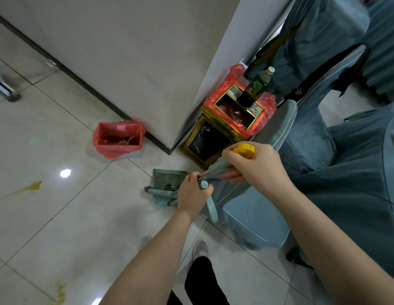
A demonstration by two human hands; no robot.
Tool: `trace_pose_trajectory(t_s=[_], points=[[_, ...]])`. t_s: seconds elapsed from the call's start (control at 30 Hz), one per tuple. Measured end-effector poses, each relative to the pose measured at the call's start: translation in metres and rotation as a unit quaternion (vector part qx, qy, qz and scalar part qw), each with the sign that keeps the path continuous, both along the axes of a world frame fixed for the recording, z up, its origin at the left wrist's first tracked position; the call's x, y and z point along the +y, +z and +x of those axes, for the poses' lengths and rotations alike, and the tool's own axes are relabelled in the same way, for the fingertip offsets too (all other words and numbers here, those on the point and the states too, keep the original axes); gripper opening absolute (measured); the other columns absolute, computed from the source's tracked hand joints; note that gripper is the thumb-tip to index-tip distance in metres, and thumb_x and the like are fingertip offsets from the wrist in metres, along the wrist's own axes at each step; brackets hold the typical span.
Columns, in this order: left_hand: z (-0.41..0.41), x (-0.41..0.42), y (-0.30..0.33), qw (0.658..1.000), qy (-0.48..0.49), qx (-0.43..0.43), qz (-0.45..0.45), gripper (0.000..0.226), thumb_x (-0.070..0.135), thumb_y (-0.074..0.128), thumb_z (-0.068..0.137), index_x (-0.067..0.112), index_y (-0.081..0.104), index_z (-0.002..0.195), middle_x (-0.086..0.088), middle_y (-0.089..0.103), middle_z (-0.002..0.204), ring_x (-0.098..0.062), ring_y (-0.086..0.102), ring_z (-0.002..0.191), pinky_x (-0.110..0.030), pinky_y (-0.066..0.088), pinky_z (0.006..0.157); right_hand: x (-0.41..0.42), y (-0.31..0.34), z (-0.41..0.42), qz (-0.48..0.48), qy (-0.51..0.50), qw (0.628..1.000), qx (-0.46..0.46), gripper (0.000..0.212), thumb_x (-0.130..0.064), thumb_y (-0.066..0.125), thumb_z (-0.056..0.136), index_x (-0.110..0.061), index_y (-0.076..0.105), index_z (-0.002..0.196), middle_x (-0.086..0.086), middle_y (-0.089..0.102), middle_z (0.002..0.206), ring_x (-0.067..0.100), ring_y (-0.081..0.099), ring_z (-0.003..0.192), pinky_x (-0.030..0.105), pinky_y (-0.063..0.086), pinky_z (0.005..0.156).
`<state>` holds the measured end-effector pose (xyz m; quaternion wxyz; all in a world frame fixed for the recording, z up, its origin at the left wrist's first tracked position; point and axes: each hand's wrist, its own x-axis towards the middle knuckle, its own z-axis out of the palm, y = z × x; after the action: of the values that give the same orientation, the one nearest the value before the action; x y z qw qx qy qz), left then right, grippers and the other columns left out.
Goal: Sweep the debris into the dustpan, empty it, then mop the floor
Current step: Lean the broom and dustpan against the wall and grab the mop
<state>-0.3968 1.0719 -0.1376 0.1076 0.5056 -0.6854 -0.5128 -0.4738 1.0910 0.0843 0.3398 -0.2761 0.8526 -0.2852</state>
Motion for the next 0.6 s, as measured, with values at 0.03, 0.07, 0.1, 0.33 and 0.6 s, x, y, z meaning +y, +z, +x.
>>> trace_pose_trajectory(t_s=[0.03, 0.07, 0.1, 0.33, 0.6], points=[[-0.003, -0.001, 0.002, 1.0, 0.008, 0.003, 0.016, 0.037, 0.027, 0.067, 0.079, 0.01, 0.056, 0.11, -0.006, 0.06, 0.109, -0.025, 0.055, 0.101, -0.031, 0.042, 0.085, 0.001, -0.001, -0.003, -0.003, 0.0, 1.0, 0.006, 0.01, -0.022, 0.067, 0.091, -0.015, 0.073, 0.09, 0.009, 0.077, 0.078, 0.016, 0.076, 0.063, 0.037, 0.064, 0.065], [-0.005, -0.002, 0.001, 1.0, 0.015, 0.003, 0.027, 0.037, 0.029, 0.067, 0.077, 0.013, 0.055, 0.108, -0.004, 0.06, 0.107, -0.024, 0.055, 0.1, -0.031, 0.042, 0.084, 0.001, -0.003, -0.005, -0.005, -0.001, 1.0, 0.016, 0.012, -0.024, 0.067, 0.091, -0.014, 0.073, 0.09, 0.01, 0.076, 0.078, 0.017, 0.076, 0.063, 0.037, 0.064, 0.065], [-0.007, -0.003, 0.0, 0.999, 0.02, 0.004, 0.029, 0.036, 0.031, 0.067, 0.077, 0.014, 0.055, 0.107, -0.003, 0.059, 0.107, -0.023, 0.055, 0.099, -0.031, 0.042, 0.085, 0.001, -0.005, -0.007, -0.005, 0.0, 0.999, 0.033, 0.016, -0.026, 0.066, 0.091, -0.011, 0.072, 0.092, 0.012, 0.076, 0.079, 0.018, 0.075, 0.064, 0.038, 0.064, 0.065], [-0.005, 0.002, 0.008, 0.995, 0.08, -0.007, 0.053, 0.046, 0.037, 0.068, 0.083, 0.018, 0.049, 0.12, -0.005, 0.048, 0.115, -0.023, 0.05, 0.097, -0.029, 0.04, 0.08, -0.018, -0.011, -0.003, -0.009, 0.068, 0.996, 0.062, 0.032, -0.025, 0.066, 0.087, 0.006, 0.068, 0.093, 0.017, 0.075, 0.081, 0.018, 0.075, 0.07, 0.052, 0.061, 0.074], [0.023, -0.043, 0.018, 0.969, 0.196, 0.071, 0.135, 0.034, 0.029, 0.076, 0.075, 0.015, 0.056, 0.1, 0.001, 0.064, 0.093, -0.017, 0.064, 0.081, -0.026, 0.059, 0.064, -0.058, -0.008, 0.027, -0.056, 0.168, 0.979, 0.097, 0.026, -0.024, 0.069, 0.079, 0.001, 0.066, 0.082, 0.016, 0.072, 0.076, 0.031, 0.073, 0.077, 0.051, 0.059, 0.072]])
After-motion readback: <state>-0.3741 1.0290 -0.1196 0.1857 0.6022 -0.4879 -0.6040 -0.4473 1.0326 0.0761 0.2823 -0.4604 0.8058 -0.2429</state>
